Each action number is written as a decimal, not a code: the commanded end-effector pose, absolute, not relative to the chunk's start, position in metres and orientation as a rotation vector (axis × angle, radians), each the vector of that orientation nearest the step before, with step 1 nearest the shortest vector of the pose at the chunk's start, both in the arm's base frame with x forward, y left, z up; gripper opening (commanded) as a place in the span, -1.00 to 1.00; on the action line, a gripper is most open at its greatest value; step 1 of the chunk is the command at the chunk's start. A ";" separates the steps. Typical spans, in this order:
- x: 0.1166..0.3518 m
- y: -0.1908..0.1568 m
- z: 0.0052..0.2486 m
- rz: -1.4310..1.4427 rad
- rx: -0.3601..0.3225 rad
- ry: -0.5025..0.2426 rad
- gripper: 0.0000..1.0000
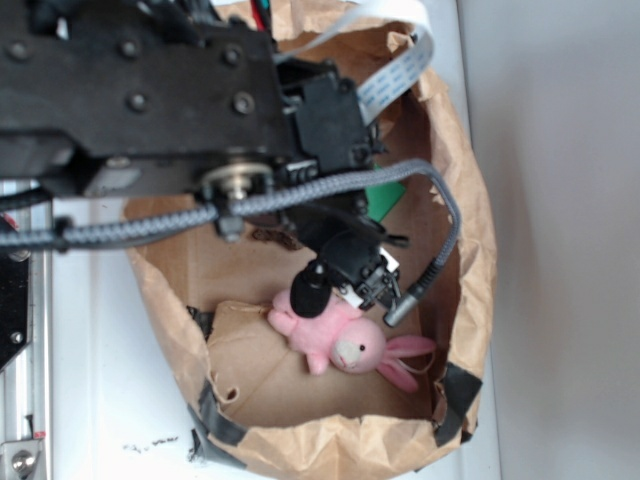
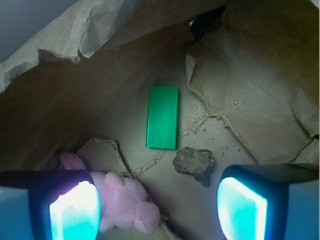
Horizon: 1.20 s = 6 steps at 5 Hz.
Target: Grab the green block.
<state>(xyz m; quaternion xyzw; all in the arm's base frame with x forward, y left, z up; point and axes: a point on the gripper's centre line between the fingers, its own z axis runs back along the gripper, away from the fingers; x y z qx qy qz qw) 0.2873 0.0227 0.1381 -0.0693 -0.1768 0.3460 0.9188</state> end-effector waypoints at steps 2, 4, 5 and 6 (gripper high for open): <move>0.328 0.031 0.104 0.810 -0.090 -0.419 1.00; 0.349 0.049 0.087 0.757 -0.046 -0.424 1.00; 0.362 0.056 0.076 0.755 -0.020 -0.418 1.00; 0.365 0.059 0.065 0.749 0.033 -0.399 1.00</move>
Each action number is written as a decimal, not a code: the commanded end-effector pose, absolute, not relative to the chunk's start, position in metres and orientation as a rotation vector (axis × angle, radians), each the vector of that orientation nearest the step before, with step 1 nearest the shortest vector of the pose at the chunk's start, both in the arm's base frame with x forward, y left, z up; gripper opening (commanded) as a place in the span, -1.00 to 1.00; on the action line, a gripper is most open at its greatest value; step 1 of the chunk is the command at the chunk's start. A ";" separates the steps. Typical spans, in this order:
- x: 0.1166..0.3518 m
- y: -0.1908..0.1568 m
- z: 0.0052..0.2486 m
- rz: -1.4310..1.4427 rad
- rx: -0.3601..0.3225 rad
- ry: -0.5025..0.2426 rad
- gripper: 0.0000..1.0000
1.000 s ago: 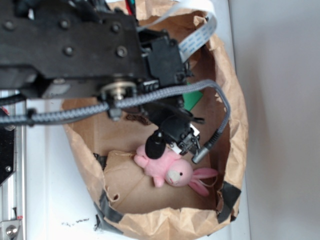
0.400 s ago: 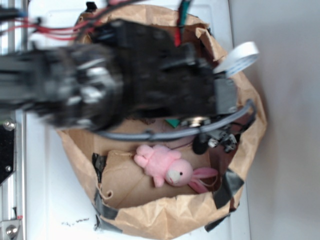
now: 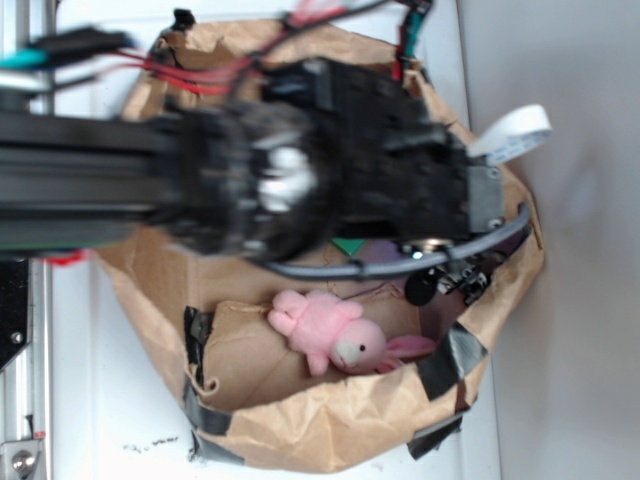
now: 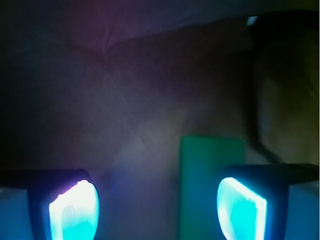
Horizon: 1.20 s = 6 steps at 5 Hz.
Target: Grab the green block.
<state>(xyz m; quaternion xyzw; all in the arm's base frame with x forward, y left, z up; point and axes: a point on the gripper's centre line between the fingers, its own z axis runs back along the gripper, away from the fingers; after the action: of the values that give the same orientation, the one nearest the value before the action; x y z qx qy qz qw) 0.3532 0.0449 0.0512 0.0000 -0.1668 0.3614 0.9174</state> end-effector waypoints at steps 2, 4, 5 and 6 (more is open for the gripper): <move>0.351 0.077 0.065 0.754 0.055 -0.342 1.00; 0.329 0.072 0.063 0.807 -0.060 -0.284 1.00; 0.322 0.072 0.069 0.826 -0.146 -0.279 1.00; 0.322 0.073 0.066 0.823 -0.135 -0.275 1.00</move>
<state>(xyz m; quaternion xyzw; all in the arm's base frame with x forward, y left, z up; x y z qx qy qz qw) 0.3195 0.0588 0.0448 -0.0614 -0.1008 0.3948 0.9111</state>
